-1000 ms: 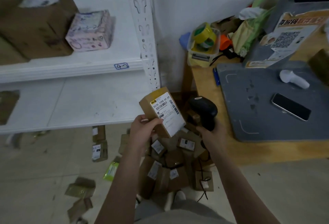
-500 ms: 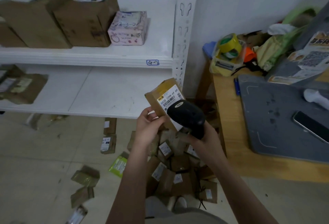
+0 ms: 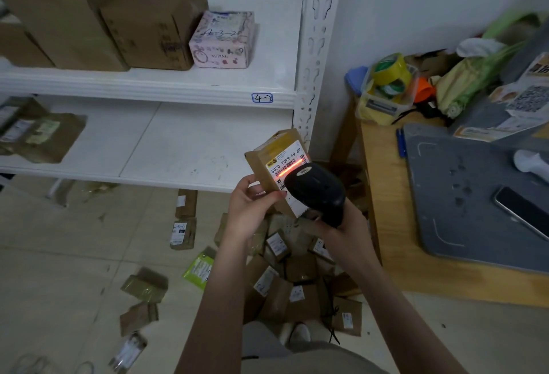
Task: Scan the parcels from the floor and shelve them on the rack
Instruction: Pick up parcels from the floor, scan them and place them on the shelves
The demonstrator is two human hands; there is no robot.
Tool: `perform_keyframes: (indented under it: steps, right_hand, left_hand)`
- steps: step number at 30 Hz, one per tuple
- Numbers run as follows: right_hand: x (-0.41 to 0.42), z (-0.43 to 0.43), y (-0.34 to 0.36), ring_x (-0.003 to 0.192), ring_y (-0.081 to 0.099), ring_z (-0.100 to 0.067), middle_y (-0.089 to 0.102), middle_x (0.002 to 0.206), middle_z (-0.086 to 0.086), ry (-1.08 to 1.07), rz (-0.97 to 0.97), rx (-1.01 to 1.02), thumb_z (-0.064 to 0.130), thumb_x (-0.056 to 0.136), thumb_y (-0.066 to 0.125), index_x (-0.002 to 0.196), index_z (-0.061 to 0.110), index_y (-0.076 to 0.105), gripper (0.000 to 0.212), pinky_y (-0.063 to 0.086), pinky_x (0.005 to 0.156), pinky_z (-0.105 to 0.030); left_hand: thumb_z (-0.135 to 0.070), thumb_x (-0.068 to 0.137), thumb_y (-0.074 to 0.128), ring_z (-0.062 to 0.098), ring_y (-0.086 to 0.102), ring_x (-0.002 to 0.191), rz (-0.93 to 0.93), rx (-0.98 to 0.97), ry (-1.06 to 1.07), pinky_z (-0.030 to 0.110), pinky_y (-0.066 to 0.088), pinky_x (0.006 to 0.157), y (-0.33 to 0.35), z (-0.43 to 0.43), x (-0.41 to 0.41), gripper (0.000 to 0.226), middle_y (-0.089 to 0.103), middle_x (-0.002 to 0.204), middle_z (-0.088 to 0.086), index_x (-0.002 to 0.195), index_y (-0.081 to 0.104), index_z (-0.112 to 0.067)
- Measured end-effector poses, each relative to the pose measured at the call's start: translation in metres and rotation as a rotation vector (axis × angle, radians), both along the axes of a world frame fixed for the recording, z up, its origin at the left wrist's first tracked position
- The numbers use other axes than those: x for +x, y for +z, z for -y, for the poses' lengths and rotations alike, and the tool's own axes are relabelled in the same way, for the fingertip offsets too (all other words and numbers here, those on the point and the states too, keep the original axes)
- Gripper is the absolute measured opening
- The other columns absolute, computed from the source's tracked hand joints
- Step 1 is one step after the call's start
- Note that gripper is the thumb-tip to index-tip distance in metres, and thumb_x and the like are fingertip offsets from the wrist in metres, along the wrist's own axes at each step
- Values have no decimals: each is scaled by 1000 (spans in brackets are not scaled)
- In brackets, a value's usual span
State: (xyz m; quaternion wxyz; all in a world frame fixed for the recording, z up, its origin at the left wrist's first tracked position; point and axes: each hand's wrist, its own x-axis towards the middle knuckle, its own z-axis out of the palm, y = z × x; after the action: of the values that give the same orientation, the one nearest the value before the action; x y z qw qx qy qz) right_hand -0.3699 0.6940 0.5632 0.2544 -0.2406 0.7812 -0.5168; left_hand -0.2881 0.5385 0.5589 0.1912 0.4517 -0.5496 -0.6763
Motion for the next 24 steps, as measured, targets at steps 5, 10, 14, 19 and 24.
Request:
perform_keyframes:
  steps: [5,10,14,19,24]
  right_hand:
    - [0,-3,-1,61,56,-4,62,80,-3,12,16,-11,-2,84,64,98,13,59,21,42,52,-13]
    - [-4,-7,-5,74,62,-10,67,86,-4,1,21,-9,0,84,66,100,17,60,24,50,62,-21]
    - [-12,-10,-5,61,54,-8,61,75,-7,-11,27,-35,-2,83,66,93,16,58,22,44,53,-18]
    - [-19,-18,-13,65,57,-5,63,79,-4,-55,29,-37,1,85,66,97,19,59,23,48,60,-23]
    - [-44,-34,-33,95,66,-7,69,103,7,-172,78,-62,16,85,69,117,27,57,36,57,79,-34]
  left_hand:
    - [-14,80,83,18,70,99,14,0,-3,34,57,91,-5,-1,0,57,72,106,0,130,56,-19]
    - [-15,79,84,16,70,97,21,0,3,27,56,84,-8,-3,-4,56,73,106,0,128,57,-20]
    - [-13,77,85,19,72,96,32,14,-9,36,58,92,-11,-7,-8,58,75,103,2,127,58,-17]
    - [-14,77,85,18,72,94,67,10,-49,32,58,86,-11,-18,-21,57,74,103,1,127,58,-18]
    - [-11,80,82,18,73,96,63,34,-37,26,59,76,-13,-32,-39,48,75,107,5,121,58,-15]
